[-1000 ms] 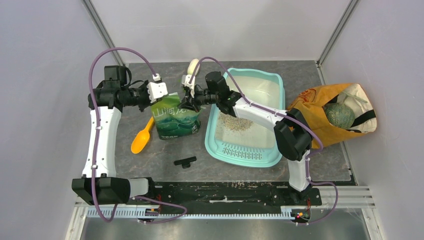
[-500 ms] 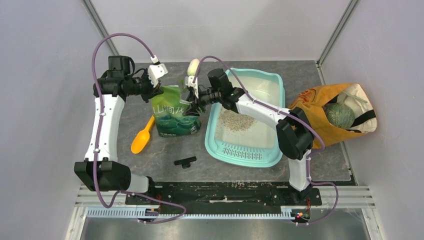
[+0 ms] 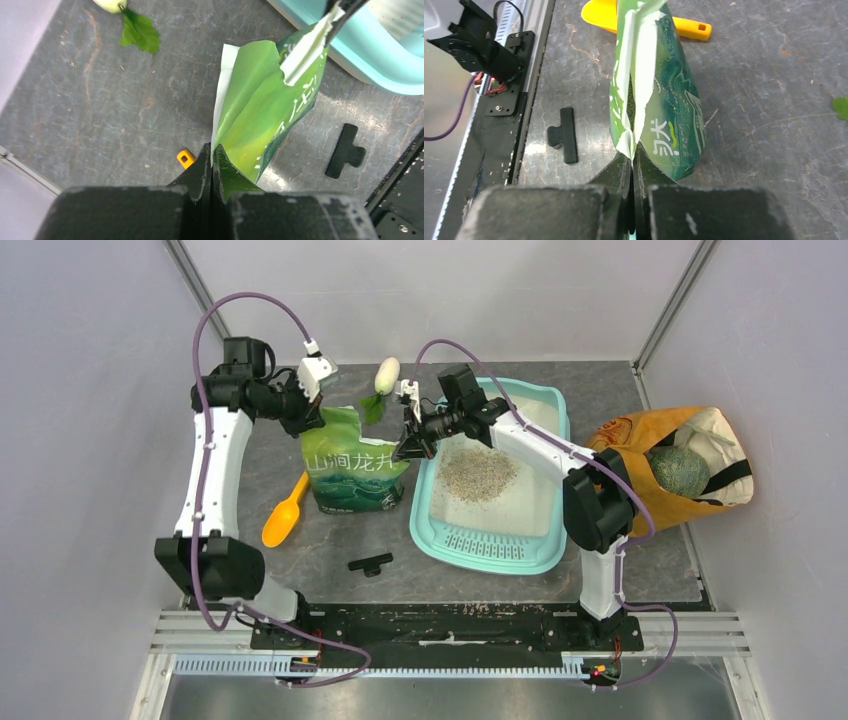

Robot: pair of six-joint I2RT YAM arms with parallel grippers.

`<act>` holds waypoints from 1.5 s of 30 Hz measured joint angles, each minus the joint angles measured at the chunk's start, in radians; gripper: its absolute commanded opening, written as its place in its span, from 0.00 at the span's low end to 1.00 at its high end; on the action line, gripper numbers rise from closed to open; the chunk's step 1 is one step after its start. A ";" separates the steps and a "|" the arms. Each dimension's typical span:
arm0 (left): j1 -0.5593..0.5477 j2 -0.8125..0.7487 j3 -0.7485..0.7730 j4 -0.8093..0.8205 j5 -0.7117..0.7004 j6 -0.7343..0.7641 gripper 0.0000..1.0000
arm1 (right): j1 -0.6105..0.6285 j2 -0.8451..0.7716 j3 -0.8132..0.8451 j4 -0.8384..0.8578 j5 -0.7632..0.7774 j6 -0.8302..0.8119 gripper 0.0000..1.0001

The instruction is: Fill the litter box with clean litter

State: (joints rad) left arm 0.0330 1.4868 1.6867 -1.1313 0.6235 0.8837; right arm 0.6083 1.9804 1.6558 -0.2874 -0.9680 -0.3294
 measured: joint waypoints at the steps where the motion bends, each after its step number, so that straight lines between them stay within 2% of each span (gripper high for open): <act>1: -0.001 0.027 0.024 -0.018 -0.008 -0.010 0.02 | 0.002 0.000 0.005 -0.014 -0.006 -0.001 0.00; 2: -0.002 0.053 0.049 -0.036 -0.015 -0.021 0.02 | 0.003 0.001 0.010 -0.026 -0.012 -0.001 0.03; 3: -0.002 0.085 0.076 -0.059 -0.022 -0.031 0.02 | 0.003 0.005 0.018 -0.042 -0.021 -0.004 0.17; 4: -0.003 0.114 0.103 -0.082 -0.026 -0.040 0.03 | 0.003 0.008 0.023 -0.052 -0.027 -0.006 0.24; 9: -0.002 0.219 0.183 -0.167 -0.059 -0.068 0.31 | -0.003 0.015 0.043 -0.107 -0.053 -0.023 0.19; 10: -0.002 0.227 0.187 -0.178 -0.069 -0.072 0.36 | -0.004 0.015 0.045 -0.115 -0.055 -0.024 0.21; 12: 0.004 0.234 0.192 -0.196 -0.081 -0.084 0.45 | -0.006 0.015 0.045 -0.129 -0.057 -0.024 0.34; 13: 0.006 0.234 0.193 -0.202 -0.084 -0.085 0.47 | -0.007 0.015 0.046 -0.137 -0.057 -0.023 0.36; 16: 0.018 0.229 0.203 -0.204 -0.080 -0.094 0.55 | -0.008 0.015 0.049 -0.150 -0.064 -0.027 0.33; 18: 0.027 0.215 0.203 -0.202 -0.069 -0.093 0.57 | -0.008 0.015 0.051 -0.155 -0.065 -0.027 0.32; 22: 0.036 0.150 0.191 -0.198 -0.036 -0.085 0.59 | -0.008 0.015 0.054 -0.158 -0.065 -0.030 0.17; 24: 0.038 0.112 0.183 -0.198 -0.014 -0.082 0.60 | -0.008 0.015 0.054 -0.160 -0.065 -0.031 0.13; 25: 0.039 0.094 0.183 -0.194 -0.004 -0.083 0.60 | -0.008 0.015 0.054 -0.161 -0.065 -0.031 0.16; 28: 0.042 0.034 0.161 -0.138 0.047 -0.085 0.62 | -0.008 0.016 0.060 -0.168 -0.065 -0.018 0.31; 31: 0.044 -0.068 0.073 -0.066 0.113 -0.063 0.61 | -0.009 0.028 0.089 -0.175 -0.068 0.018 0.32; 32: 0.044 -0.102 0.046 -0.055 0.126 -0.046 0.61 | -0.009 0.034 0.099 -0.175 -0.068 0.030 0.31; 35: 0.044 -0.198 -0.021 -0.040 0.158 0.035 0.59 | -0.009 0.049 0.123 -0.177 -0.074 0.069 0.20; 40: 0.030 -0.295 -0.099 -0.079 0.173 0.267 0.58 | -0.010 0.068 0.136 -0.178 -0.089 0.125 0.02; 45: -0.060 -0.338 -0.224 -0.090 0.121 0.445 0.61 | -0.014 0.098 0.171 -0.182 -0.110 0.175 0.00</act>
State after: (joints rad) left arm -0.0265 1.1484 1.4631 -1.2217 0.7444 1.3285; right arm 0.5938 2.0781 1.8271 -0.4690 -1.0782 -0.1539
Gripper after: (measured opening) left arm 0.594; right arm 0.010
